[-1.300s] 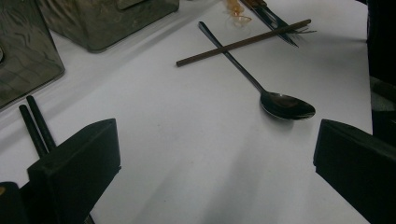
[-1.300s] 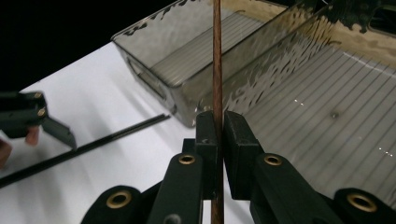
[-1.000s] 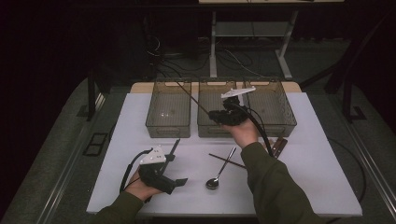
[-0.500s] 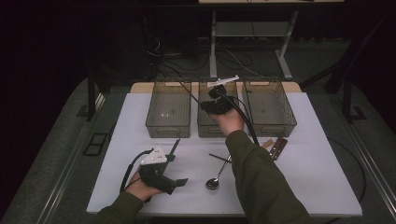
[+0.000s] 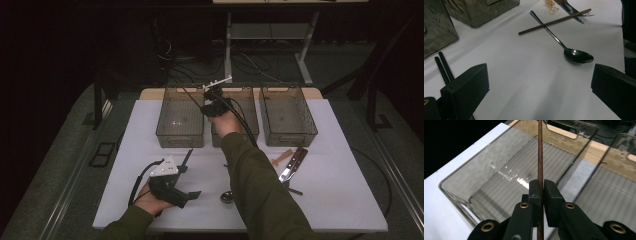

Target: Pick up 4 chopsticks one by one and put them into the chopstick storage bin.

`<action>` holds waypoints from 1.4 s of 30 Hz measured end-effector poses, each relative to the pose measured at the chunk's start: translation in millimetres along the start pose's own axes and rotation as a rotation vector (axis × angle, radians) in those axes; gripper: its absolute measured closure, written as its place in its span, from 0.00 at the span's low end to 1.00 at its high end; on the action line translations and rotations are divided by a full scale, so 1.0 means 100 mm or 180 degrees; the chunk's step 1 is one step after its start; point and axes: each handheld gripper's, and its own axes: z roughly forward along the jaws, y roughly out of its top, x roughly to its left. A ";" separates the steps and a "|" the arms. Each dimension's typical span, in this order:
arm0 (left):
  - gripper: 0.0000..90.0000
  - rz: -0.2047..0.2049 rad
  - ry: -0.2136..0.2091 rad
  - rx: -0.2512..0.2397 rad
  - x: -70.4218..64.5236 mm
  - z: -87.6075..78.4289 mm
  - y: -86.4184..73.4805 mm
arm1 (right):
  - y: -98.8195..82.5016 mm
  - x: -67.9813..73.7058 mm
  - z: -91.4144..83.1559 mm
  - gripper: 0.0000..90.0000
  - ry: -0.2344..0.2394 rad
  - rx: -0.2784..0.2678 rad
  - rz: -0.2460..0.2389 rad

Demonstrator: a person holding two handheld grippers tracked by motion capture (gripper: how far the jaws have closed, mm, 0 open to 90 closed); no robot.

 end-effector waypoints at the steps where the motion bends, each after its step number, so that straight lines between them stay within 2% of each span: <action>1: 0.00 0.0002 -0.0001 -0.0004 0.00 0.00 0.00 | 0.02 0.03 0.06 0.94 -0.0003 0.0026 0.0009; 9: 0.00 -0.0032 0.0010 -0.0024 -0.01 0.00 0.00 | 0.08 0.15 0.23 0.94 -0.0016 0.0105 -0.0014; 13: 0.00 -0.0011 -0.0001 -0.0021 0.00 0.00 0.01 | 0.10 0.19 0.30 0.94 -0.0056 0.0160 0.0035; 15: 0.00 0.0000 -0.0001 -0.0013 0.00 0.00 0.01 | 0.09 0.22 0.35 0.94 -0.0006 0.0190 0.0076; 26: 0.00 -0.0006 -0.0010 -0.0004 0.00 0.00 0.01 | 0.05 0.29 0.44 0.93 -0.0015 0.0268 0.0065; 27: 0.00 -0.0006 -0.0008 -0.0005 0.00 0.00 0.01 | 0.05 0.29 0.44 0.91 -0.0009 0.0266 0.0054; 28: 0.00 -0.0004 -0.0010 -0.0001 0.00 -0.01 0.01 | 0.05 0.30 0.44 0.83 -0.0010 0.0249 0.0043; 29: 0.00 -0.0006 -0.0012 -0.0006 0.00 -0.01 0.01 | 0.05 0.30 0.43 0.80 0.0001 0.0239 0.0028; 38: 0.00 0.0001 -0.0017 -0.0004 0.00 -0.01 0.01 | 0.08 0.28 0.34 0.68 0.0050 0.0185 -0.0067; 42: 0.00 -0.0003 -0.0015 -0.0015 0.01 -0.01 0.00 | 0.06 0.25 0.24 0.62 0.0162 0.0131 -0.0136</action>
